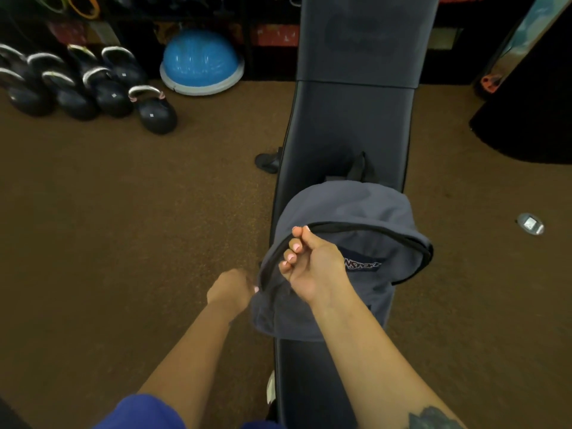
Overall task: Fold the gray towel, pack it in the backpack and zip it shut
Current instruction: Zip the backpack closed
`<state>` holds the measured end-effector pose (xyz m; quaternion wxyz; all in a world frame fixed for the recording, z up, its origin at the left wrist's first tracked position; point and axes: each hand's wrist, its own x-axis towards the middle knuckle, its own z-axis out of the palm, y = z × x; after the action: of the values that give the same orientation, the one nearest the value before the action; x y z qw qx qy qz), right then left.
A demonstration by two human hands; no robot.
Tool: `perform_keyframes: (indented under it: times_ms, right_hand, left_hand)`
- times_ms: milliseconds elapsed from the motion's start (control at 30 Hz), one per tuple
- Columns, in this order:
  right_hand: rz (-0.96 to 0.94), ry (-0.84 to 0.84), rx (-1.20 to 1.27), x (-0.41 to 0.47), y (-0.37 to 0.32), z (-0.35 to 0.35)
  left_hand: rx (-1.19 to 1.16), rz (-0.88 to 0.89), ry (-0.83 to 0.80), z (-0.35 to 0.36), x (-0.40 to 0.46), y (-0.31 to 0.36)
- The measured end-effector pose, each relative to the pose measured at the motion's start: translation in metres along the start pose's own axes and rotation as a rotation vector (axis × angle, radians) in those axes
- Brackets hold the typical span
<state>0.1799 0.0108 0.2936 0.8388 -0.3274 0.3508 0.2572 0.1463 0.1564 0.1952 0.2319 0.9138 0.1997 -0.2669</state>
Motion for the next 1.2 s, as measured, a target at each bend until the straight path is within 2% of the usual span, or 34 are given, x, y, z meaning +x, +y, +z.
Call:
perform_keyframes:
  times_ms: [67,167,200,267,533,733,800,933,1067,1200]
  right_hand:
    - [-0.006,0.004,-0.106,-0.001,-0.005,0.001]
    - [-0.019,0.009,-0.236,-0.002,-0.008,0.003]
    - [-0.027,0.008,-0.262,-0.002,-0.008,0.004]
    - [-0.037,0.011,-0.300,-0.003,-0.010,0.004]
    - [-0.001,0.097,-0.525,-0.003,-0.021,-0.001]
    - [-0.010,0.185,-0.688,-0.005,-0.024,0.004]
    - [-0.119,0.246,-0.837,-0.005,-0.022,0.005]
    - [-0.501,0.403,-1.354,-0.007,-0.015,0.000]
    - [-0.623,0.482,-1.471,-0.009,-0.015,-0.001]
    - [-0.730,0.469,-1.438,-0.007,-0.017,-0.003]
  left_hand:
    - [-0.123,0.108,0.154,-0.020,-0.003,0.015]
    - [-0.334,0.479,0.391,-0.044,-0.021,0.044]
    - [-0.326,0.577,0.413,-0.047,-0.027,0.051]
    - [-0.291,0.657,0.427,-0.047,-0.031,0.059]
    - [-0.027,0.732,0.518,-0.046,-0.021,0.066]
    - [-0.016,0.701,0.556,-0.044,-0.021,0.074]
    - [-0.041,0.701,0.543,-0.044,-0.020,0.074]
    - [-0.064,0.722,0.538,-0.043,-0.021,0.074]
    - [-0.070,0.700,0.531,-0.041,-0.018,0.073]
    - [-0.080,0.706,0.533,-0.040,-0.016,0.072]
